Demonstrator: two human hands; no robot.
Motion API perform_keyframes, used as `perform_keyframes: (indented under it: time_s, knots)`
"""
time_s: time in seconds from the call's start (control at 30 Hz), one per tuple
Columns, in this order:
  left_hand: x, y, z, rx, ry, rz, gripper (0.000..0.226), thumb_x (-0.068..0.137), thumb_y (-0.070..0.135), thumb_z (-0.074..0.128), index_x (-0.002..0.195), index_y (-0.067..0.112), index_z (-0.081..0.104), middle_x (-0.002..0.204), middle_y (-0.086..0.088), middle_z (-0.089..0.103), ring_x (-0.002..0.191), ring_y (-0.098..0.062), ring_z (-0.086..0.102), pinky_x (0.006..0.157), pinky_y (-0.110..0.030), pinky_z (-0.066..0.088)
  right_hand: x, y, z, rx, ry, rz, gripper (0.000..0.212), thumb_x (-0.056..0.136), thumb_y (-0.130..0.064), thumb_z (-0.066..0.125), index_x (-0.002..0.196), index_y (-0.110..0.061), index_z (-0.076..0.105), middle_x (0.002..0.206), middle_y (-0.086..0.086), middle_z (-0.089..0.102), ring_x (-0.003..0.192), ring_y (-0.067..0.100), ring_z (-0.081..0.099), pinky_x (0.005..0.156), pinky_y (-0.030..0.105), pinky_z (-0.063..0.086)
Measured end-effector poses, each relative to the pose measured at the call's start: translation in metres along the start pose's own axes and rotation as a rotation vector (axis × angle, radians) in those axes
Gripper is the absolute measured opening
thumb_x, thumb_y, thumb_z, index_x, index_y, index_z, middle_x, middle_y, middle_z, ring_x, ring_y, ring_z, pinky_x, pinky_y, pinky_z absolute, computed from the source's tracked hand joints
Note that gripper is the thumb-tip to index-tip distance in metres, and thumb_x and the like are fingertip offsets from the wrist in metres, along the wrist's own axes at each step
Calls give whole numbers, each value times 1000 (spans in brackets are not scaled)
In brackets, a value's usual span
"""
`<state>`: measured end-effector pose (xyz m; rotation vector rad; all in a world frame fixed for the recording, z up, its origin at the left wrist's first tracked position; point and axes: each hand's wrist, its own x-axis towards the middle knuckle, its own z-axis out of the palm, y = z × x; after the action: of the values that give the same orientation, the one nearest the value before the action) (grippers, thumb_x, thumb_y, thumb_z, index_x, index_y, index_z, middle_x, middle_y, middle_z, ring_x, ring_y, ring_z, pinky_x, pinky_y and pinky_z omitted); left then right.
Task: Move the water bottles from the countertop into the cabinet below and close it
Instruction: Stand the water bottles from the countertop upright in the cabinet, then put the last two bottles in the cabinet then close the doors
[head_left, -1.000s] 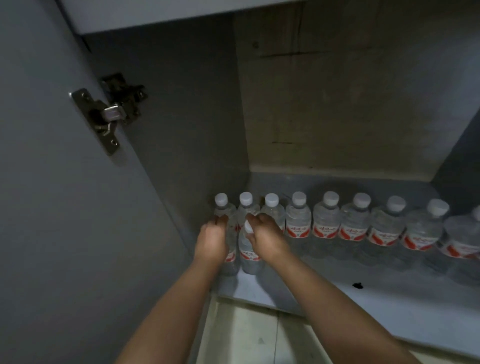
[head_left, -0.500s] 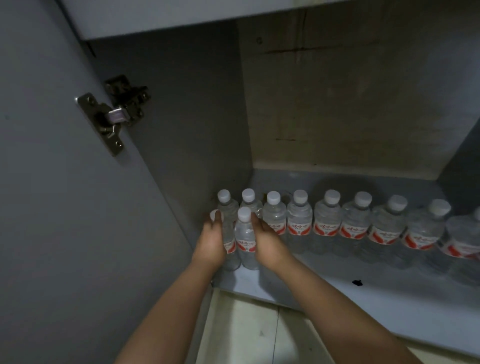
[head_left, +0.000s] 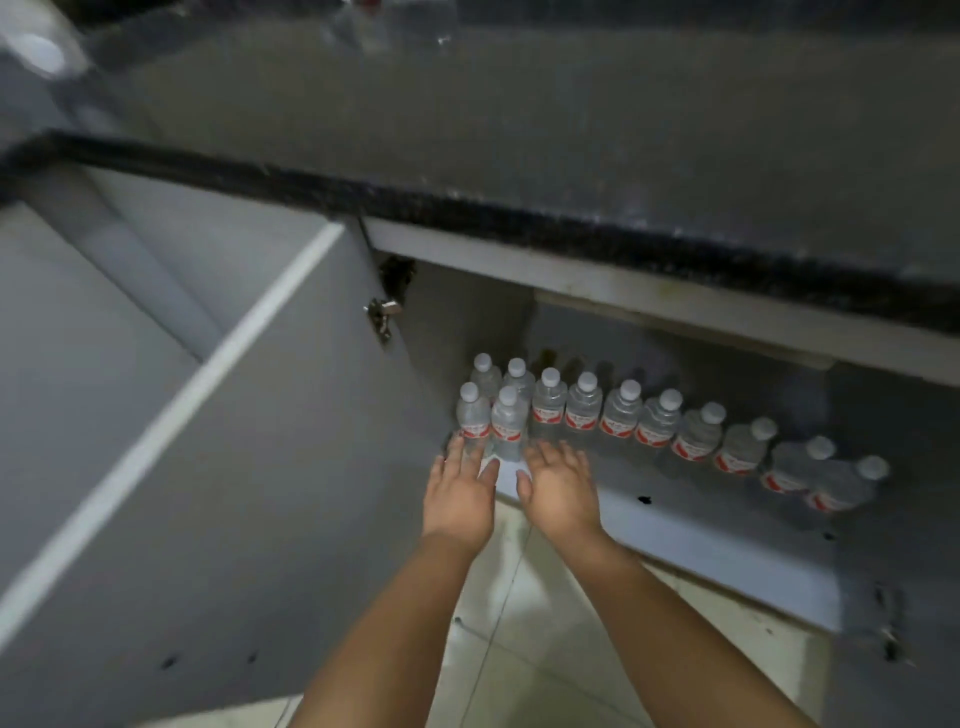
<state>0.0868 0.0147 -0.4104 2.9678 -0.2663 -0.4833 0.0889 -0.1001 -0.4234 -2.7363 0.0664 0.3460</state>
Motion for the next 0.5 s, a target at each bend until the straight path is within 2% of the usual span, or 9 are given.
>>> perform_keyframes:
  time_s: [0.1, 0.2, 0.27, 0.4, 0.5]
  knots:
    - [-58, 11, -63, -21, -55, -46, 51, 99, 9, 28, 148, 21, 22, 161, -1, 6, 150, -22, -6, 122, -36, 0, -49, -38, -55, -31, -43, -57, 47, 98, -26, 32, 143, -12, 26, 154, 8, 26, 144, 26, 18, 119, 40, 10]
    - [-99, 15, -136, -15, -1, -99, 55, 98, 6, 29, 149, 22, 20, 161, 1, 5, 150, -22, -6, 123, -37, 1, -85, -74, -119, -28, -43, -117, 47, 98, -23, 33, 143, -14, 26, 154, 6, 27, 144, 24, 18, 119, 39, 11]
    - [-122, 14, -188, 3, 50, -147, 52, 100, 12, 28, 150, 23, 17, 161, 0, 4, 149, -24, -6, 123, -38, 3, -102, -98, -157, -26, -17, -164, 47, 97, -22, 36, 142, -13, 28, 153, 8, 28, 143, 26, 19, 119, 41, 13]
    - [-156, 3, -279, 27, 162, -234, 47, 102, 28, 28, 149, 25, 20, 161, 1, 9, 150, -24, -1, 122, -39, 7, -112, -141, -228, -46, 261, -304, 42, 82, -19, 64, 121, -4, 58, 129, 19, 59, 123, 41, 51, 105, 54, 36]
    - [-173, -12, -330, 19, 247, -293, 48, 102, 33, 29, 148, 24, 22, 161, 1, 12, 149, -24, 1, 122, -40, 9, -114, -173, -278, -84, 251, -329, 46, 92, -24, 51, 135, -8, 44, 145, 15, 44, 136, 34, 35, 115, 47, 22]
